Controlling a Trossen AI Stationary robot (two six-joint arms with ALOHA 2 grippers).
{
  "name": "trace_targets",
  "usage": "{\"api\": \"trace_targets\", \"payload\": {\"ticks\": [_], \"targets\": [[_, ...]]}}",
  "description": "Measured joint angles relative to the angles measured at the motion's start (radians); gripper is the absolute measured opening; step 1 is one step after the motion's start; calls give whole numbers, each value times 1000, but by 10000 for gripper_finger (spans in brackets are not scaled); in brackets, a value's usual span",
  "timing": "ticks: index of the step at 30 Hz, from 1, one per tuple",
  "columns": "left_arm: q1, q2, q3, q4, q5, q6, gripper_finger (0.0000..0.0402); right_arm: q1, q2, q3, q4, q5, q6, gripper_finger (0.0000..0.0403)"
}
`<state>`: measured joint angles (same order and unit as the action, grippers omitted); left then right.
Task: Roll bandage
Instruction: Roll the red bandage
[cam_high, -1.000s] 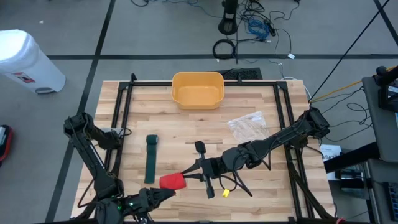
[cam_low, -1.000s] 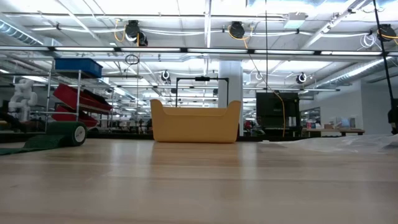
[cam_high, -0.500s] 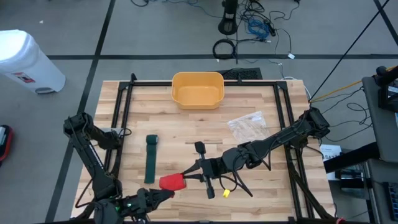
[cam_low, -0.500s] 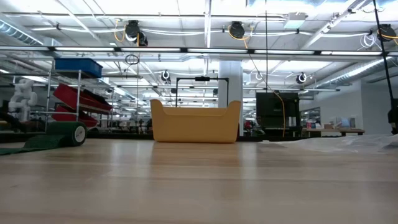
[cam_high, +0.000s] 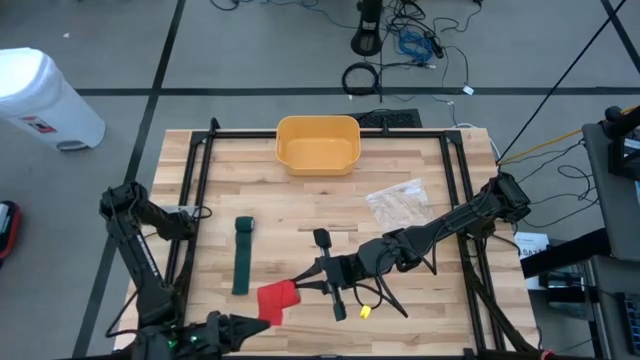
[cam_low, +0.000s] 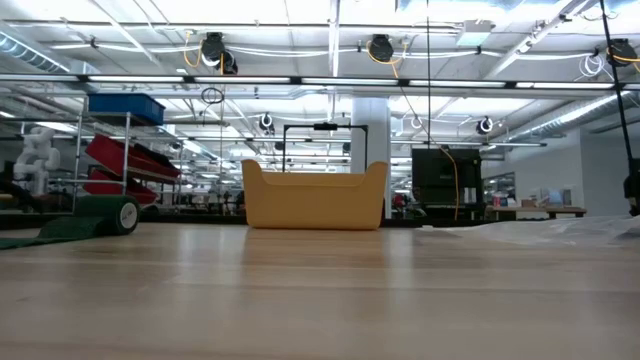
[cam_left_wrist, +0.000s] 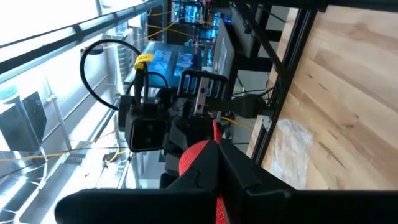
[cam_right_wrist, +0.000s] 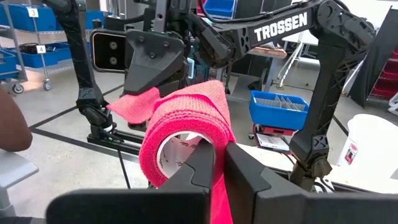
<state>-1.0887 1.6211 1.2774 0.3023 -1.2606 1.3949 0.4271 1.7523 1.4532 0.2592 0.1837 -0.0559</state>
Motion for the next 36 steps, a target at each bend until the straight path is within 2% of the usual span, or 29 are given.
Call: {"api": "trace_targets", "payload": {"ticks": [12, 27, 36], "targets": [[29, -35, 0, 2, 1, -1, 1, 3, 0, 0, -1, -2, 0, 16], [37, -236, 0, -10, 17, 43, 0, 43, 0, 0, -3, -3, 0, 16], [124, -346, 0, -104, 16, 8, 0, 71, 0, 0, -3, -3, -17, 16]]}}
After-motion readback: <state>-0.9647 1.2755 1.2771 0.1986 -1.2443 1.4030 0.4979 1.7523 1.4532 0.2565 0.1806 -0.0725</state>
